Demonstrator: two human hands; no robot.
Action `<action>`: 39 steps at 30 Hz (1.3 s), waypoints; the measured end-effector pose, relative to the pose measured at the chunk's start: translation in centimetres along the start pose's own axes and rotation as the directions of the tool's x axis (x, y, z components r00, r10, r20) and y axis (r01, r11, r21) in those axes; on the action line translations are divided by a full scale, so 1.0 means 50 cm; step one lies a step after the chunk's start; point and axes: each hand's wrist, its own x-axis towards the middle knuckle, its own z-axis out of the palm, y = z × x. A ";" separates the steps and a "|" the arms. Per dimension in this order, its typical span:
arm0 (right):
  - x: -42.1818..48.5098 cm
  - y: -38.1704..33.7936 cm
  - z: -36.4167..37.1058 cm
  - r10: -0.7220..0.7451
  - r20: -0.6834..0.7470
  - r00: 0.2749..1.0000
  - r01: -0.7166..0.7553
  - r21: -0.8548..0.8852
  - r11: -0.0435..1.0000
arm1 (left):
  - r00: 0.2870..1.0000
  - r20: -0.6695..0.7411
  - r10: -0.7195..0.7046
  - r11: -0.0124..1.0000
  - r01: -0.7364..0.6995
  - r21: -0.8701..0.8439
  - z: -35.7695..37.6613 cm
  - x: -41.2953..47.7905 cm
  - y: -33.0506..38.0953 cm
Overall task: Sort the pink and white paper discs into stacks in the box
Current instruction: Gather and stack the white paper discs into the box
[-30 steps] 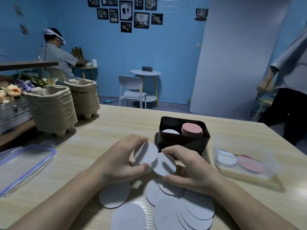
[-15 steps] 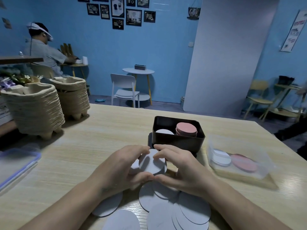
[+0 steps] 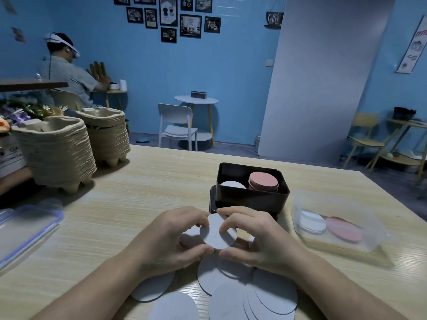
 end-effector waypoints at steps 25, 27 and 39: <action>-0.005 0.004 -0.021 0.127 0.115 0.985 -0.109 -0.154 0.982 | 0.974 0.005 -0.228 0.953 0.222 0.207 -0.020 -0.005 -0.014; -0.003 0.004 -0.018 0.131 0.118 0.984 -0.112 -0.157 0.981 | 0.976 -0.049 -0.210 0.957 0.216 0.192 -0.022 -0.006 -0.012; 0.008 -0.012 0.004 -0.004 0.060 0.998 0.009 -0.086 0.996 | 1.000 -0.007 -0.027 0.964 0.028 0.265 0.009 0.008 0.001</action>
